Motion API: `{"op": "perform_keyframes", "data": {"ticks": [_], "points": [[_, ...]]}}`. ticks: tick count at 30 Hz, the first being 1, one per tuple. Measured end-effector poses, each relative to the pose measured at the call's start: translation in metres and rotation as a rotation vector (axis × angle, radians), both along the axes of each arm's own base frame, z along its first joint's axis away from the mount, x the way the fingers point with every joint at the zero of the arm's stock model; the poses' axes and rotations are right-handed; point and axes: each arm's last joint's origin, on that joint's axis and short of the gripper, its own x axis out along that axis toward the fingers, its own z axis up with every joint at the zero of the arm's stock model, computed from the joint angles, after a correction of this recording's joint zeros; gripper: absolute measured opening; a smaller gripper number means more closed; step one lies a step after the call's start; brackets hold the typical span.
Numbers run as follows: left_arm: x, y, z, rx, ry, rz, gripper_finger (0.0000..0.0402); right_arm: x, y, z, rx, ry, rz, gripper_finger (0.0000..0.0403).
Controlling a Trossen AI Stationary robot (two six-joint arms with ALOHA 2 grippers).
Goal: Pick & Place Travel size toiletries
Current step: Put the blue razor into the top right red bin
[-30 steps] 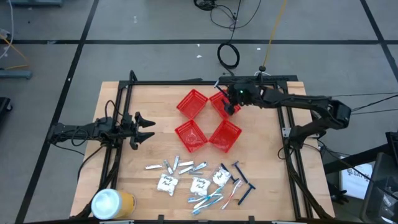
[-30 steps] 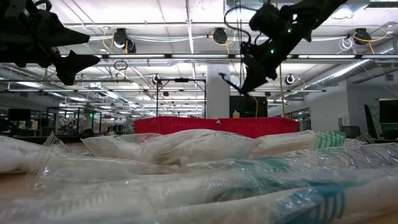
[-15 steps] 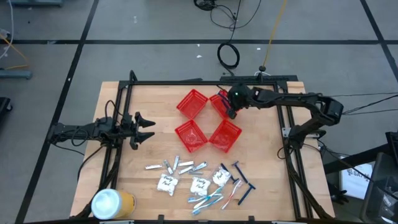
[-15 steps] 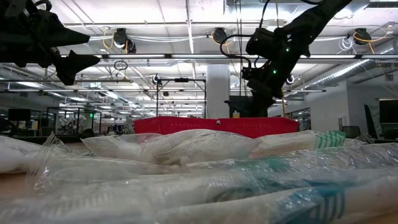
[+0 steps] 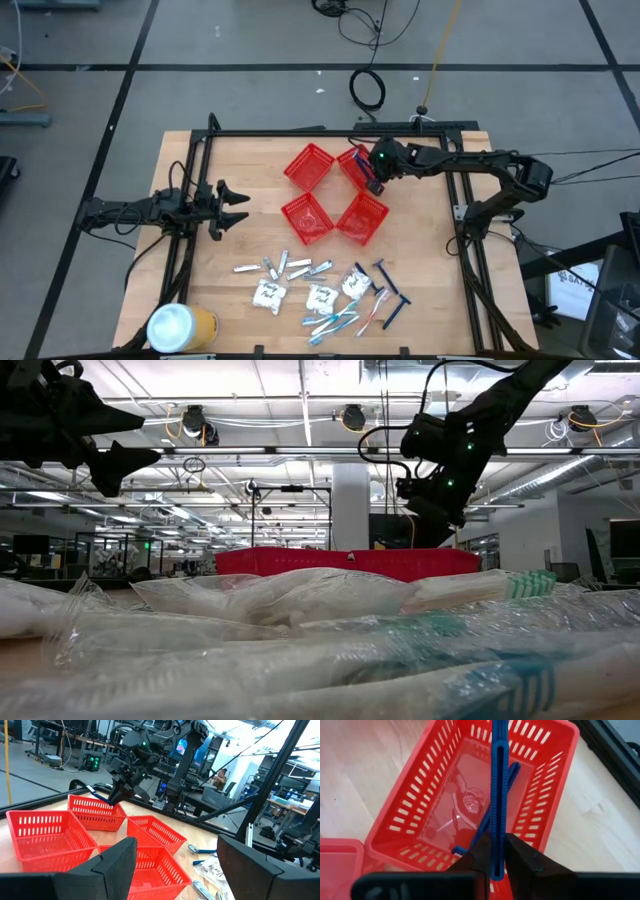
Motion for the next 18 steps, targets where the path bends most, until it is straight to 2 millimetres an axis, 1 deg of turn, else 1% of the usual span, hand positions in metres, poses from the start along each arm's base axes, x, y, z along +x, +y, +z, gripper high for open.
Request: {"op": "perform_keyframes", "data": {"ticks": [15,18], "points": [[0.0,0.0,0.0,0.0,0.0,0.0,0.0271,0.0004,-0.0002,0.0003,0.004,-0.01,-0.016,0.013],[0.0,0.0,0.0,0.0,0.0,0.0,0.0271,-0.0001,0.0029,0.0052,-0.004,-0.025,-0.005,0.0142]]}}
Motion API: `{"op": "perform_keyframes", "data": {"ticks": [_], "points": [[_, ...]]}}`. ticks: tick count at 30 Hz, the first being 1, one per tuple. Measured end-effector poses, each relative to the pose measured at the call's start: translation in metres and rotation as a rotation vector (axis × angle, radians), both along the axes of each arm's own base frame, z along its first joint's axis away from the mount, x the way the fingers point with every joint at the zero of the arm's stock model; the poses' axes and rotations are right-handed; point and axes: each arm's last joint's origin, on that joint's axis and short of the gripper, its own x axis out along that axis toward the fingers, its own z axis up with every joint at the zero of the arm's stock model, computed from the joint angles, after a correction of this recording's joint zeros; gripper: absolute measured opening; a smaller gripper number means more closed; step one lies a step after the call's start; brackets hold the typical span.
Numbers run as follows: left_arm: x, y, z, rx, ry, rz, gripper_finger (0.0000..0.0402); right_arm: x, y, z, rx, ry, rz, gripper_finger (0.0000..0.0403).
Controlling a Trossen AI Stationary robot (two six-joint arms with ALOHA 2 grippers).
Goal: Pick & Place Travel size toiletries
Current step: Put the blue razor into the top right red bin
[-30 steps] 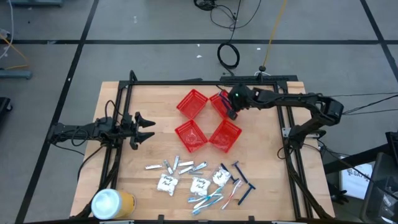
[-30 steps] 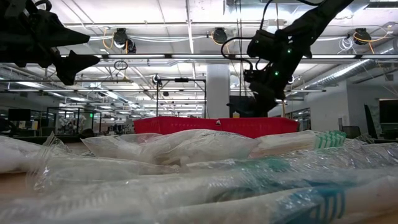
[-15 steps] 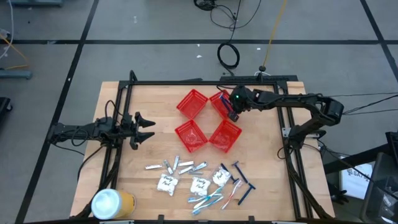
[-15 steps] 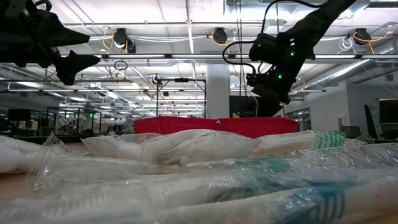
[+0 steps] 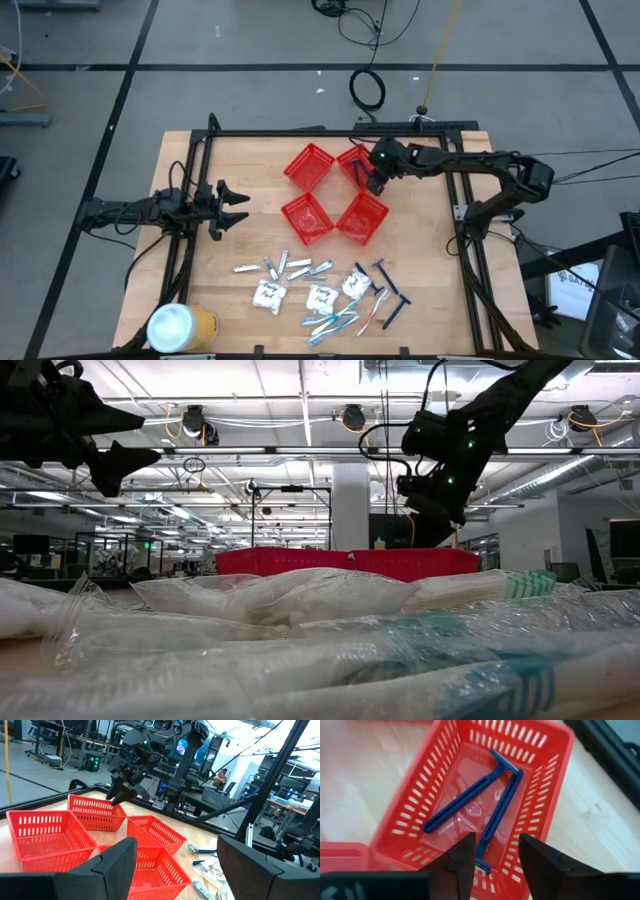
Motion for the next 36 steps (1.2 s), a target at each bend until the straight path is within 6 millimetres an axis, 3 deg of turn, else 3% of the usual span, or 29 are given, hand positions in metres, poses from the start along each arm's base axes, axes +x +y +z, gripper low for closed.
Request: {"op": "perform_keyframes", "data": {"ticks": [6,13,20,25,31,36], "points": [[0.0,0.0,0.0,0.0,0.0,0.0,0.0271,0.0,0.033,0.026,-0.047,-0.048,0.136,0.0142],[0.0,0.0,0.0,0.0,0.0,0.0,0.0271,-0.006,0.108,0.045,0.068,-0.086,0.26,0.0138],[0.0,0.0,0.0,0.0,0.001,0.0,0.0271,-0.017,0.189,0.042,0.189,-0.02,0.518,0.0137],[0.0,0.0,0.0,0.0,0.001,0.0,0.0271,-0.032,0.237,0.041,0.209,-0.011,0.728,0.0137],[0.0,0.0,0.0,0.0,0.0,0.0,0.0271,-0.053,0.273,0.021,0.235,-0.07,0.91,0.0137],[0.0,0.0,0.0,0.0,0.0,0.0,0.0271,-0.064,0.295,-0.002,0.289,-0.231,1.026,0.0134]]}}
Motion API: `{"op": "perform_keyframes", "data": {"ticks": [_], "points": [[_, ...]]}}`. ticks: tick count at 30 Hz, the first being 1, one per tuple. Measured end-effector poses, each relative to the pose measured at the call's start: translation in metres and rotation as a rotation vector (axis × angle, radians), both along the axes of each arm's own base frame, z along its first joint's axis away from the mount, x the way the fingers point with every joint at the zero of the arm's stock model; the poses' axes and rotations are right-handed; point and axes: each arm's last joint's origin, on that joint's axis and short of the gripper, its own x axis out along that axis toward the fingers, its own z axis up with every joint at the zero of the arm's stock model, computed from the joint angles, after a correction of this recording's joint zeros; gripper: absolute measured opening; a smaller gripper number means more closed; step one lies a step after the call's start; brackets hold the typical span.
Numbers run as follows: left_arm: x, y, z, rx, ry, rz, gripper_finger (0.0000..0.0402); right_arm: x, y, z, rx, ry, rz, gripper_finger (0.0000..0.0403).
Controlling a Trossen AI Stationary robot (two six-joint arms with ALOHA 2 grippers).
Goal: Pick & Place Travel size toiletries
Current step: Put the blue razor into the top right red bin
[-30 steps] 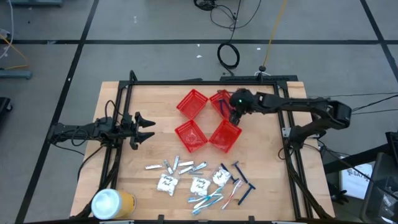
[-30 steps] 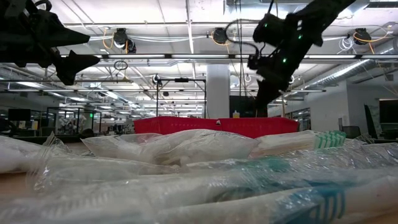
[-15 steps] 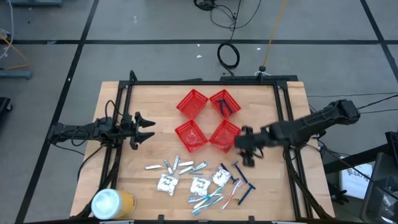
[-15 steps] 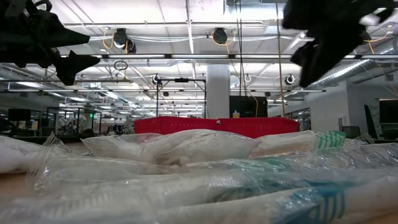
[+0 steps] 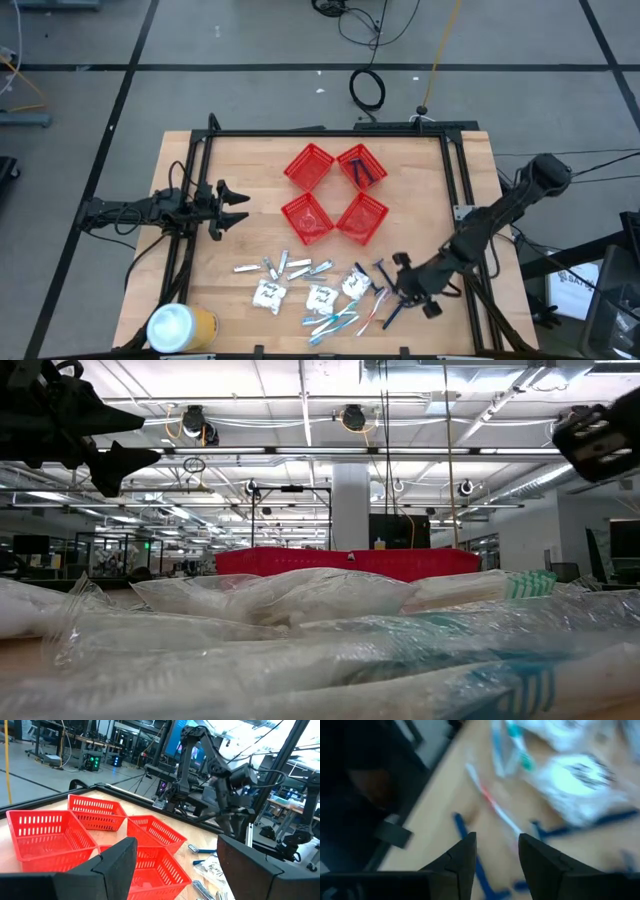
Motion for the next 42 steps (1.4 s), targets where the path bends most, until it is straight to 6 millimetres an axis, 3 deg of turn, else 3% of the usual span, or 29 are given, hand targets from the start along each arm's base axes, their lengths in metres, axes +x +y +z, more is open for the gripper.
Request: {"op": "perform_keyframes", "data": {"ticks": [6,18,24,32,42], "points": [[0.0,0.0,0.0,0.0,0.0,0.0,0.0271,-0.011,0.011,-0.028,0.008,0.0,0.055,0.0118],[0.0,0.0,0.0,0.0,0.0,0.0,0.0271,-0.007,0.02,-0.068,-0.124,0.091,0.082,0.0102],[0.0,0.0,0.0,0.0,0.0,0.0,0.0271,-0.009,0.018,-0.062,-0.136,0.071,0.12,0.0101],[0.0,0.0,0.0,0.0,0.0,0.0,0.0271,-0.016,-0.002,-0.047,-0.415,-0.055,-0.002,0.0088],[0.0,0.0,0.0,0.0,0.0,0.0,0.0271,-0.02,-0.002,-0.026,-0.294,-0.112,0.046,0.0086]]}}
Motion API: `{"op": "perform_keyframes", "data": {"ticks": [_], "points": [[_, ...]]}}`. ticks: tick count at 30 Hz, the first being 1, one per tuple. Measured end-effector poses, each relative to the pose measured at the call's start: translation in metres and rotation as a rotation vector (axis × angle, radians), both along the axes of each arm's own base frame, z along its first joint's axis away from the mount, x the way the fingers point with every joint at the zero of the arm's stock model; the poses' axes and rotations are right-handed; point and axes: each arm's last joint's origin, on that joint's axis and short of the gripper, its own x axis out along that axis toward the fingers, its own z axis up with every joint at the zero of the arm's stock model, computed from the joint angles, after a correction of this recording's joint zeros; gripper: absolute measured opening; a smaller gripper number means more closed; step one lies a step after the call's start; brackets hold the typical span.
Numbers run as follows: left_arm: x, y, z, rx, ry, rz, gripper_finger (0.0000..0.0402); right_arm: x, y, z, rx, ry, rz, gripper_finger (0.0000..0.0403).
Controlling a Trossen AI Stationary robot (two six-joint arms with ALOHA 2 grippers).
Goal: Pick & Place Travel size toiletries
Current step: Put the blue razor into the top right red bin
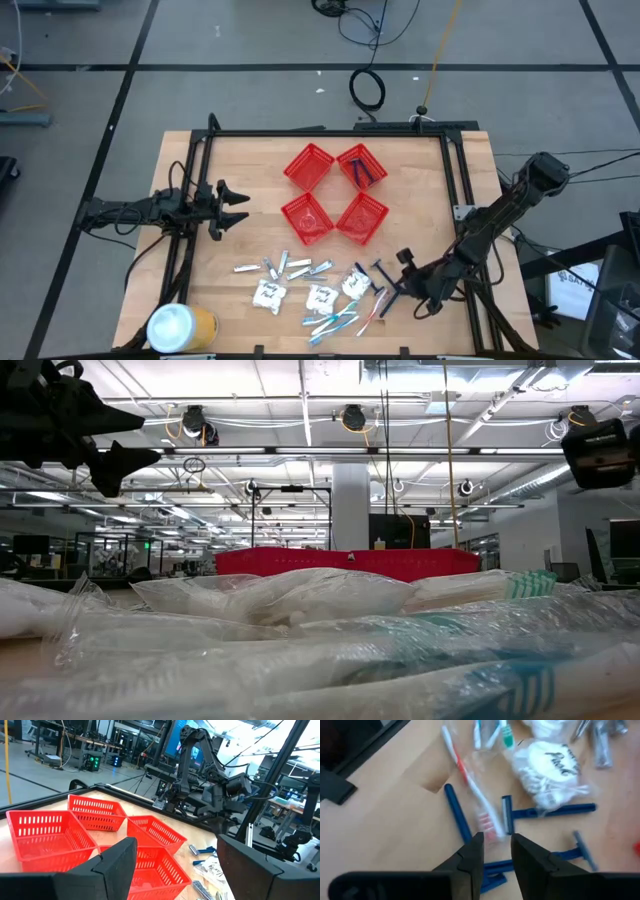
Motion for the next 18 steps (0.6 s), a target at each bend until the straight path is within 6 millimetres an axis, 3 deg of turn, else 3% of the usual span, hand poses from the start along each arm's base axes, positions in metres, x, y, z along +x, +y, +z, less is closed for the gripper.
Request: {"op": "perform_keyframes", "data": {"ticks": [11,18], "points": [[0.0,0.0,0.0,0.0,0.001,0.0,0.0271,0.004,0.008,-0.028,0.002,0.153,0.023,0.0086],[0.0,0.0,0.0,0.0,0.0,0.0,0.0271,0.005,0.009,-0.031,0.001,0.154,0.021,0.0086]]}}
